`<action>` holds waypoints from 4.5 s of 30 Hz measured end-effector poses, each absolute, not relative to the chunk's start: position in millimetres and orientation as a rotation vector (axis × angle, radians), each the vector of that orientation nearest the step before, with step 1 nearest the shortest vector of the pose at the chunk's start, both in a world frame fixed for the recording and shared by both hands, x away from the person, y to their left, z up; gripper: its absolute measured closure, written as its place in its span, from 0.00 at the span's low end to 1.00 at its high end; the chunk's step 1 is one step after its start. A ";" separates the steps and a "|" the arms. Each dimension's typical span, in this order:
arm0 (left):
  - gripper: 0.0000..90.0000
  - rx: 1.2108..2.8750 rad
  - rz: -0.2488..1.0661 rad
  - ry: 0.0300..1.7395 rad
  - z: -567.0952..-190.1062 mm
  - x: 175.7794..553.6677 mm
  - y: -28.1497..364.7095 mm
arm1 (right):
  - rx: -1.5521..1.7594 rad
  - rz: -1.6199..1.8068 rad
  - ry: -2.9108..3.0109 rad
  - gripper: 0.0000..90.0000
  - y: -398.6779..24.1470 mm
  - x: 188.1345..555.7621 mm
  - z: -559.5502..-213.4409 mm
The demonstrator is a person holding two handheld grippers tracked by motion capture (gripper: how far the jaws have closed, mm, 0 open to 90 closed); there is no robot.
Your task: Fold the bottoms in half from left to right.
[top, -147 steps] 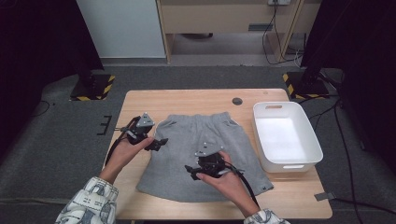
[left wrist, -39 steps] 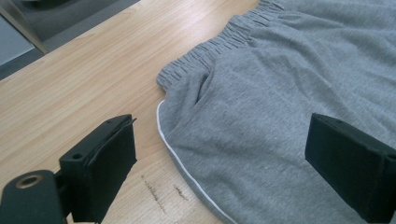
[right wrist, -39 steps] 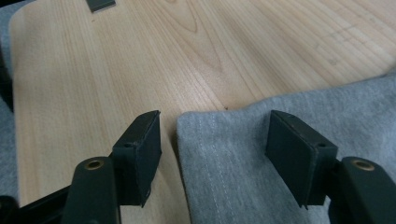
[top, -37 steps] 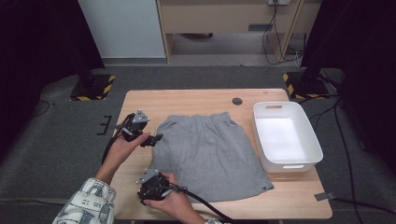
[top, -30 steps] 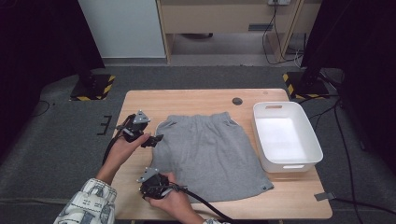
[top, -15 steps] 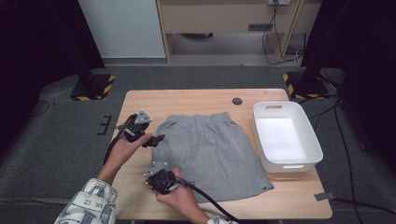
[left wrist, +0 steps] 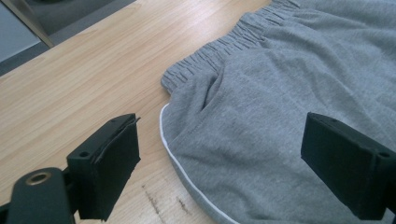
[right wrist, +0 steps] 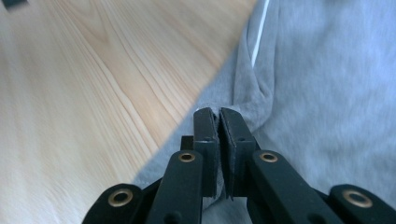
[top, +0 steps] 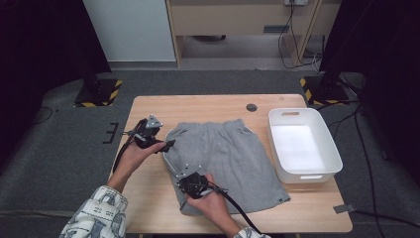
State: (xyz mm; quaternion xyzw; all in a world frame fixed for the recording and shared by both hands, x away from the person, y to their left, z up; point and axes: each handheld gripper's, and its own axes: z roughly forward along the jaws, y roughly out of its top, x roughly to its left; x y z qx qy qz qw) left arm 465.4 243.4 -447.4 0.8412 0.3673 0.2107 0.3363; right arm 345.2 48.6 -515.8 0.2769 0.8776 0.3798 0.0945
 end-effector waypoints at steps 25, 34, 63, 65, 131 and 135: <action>0.38 2.156 0.595 1.154 -499.6 535.2 245.9 | 0.779 1.135 2.632 0.95 42.9 346.0 -525.0; 0.37 2.185 0.555 1.195 -517.1 541.9 244.2 | 0.792 1.156 2.637 0.94 41.2 347.0 -526.1; 0.96 2.105 0.491 1.158 -508.1 524.3 243.6 | 0.808 1.185 2.616 0.86 38.8 345.7 -528.1; 0.96 2.100 0.502 1.152 -502.6 521.6 243.0 | 0.812 1.190 2.609 0.82 37.6 345.8 -528.0; 0.96 2.100 0.540 1.059 -443.8 503.9 222.9 | 0.927 1.337 2.552 0.91 31.7 353.9 -492.8; 0.96 2.109 0.545 1.049 -439.9 505.2 220.3 | 0.969 1.384 2.545 0.91 25.5 357.3 -492.0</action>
